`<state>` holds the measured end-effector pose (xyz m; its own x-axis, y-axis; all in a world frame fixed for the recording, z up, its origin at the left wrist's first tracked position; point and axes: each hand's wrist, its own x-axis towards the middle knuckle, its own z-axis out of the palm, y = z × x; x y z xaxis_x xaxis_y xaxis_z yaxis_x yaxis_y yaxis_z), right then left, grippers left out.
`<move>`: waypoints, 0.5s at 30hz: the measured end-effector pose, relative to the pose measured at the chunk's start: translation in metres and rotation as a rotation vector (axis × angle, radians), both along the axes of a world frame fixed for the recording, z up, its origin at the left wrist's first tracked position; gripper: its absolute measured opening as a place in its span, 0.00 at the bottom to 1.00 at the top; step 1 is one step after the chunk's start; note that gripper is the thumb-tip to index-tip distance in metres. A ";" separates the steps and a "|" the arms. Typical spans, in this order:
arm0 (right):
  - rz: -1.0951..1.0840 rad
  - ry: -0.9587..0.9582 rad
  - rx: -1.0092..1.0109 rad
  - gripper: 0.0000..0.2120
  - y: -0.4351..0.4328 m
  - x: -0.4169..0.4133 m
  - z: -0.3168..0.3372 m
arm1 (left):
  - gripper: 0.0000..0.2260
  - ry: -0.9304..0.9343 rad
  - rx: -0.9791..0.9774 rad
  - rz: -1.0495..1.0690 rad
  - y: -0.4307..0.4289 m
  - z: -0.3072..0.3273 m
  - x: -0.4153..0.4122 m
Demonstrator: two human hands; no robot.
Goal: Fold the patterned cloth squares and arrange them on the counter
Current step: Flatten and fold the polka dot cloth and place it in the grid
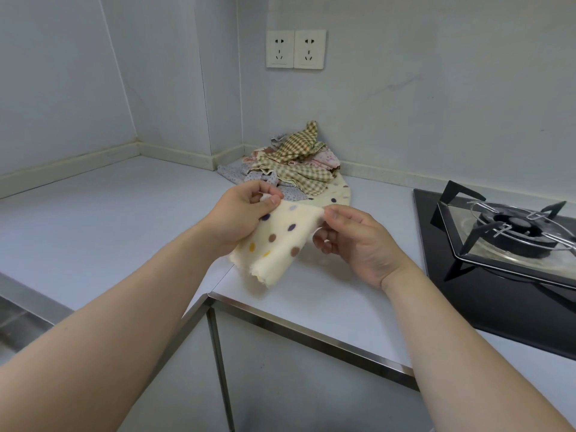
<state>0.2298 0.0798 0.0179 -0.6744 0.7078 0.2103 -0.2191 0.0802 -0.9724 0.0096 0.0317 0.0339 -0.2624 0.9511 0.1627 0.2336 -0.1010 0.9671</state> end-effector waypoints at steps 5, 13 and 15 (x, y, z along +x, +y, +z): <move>-0.039 -0.009 -0.011 0.14 -0.003 -0.002 0.003 | 0.03 -0.036 0.052 0.031 0.001 0.000 -0.001; -0.290 -0.107 -0.017 0.08 0.001 -0.010 -0.002 | 0.08 0.048 0.176 0.207 0.003 0.000 0.011; -0.367 -0.100 0.005 0.03 0.003 -0.012 -0.004 | 0.13 0.002 0.137 0.213 0.003 0.000 0.013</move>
<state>0.2178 0.0824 0.0135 -0.3935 0.9053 0.1599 -0.0788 0.1401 -0.9870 0.0229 0.0346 0.0343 -0.4539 0.8436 0.2869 0.2652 -0.1795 0.9473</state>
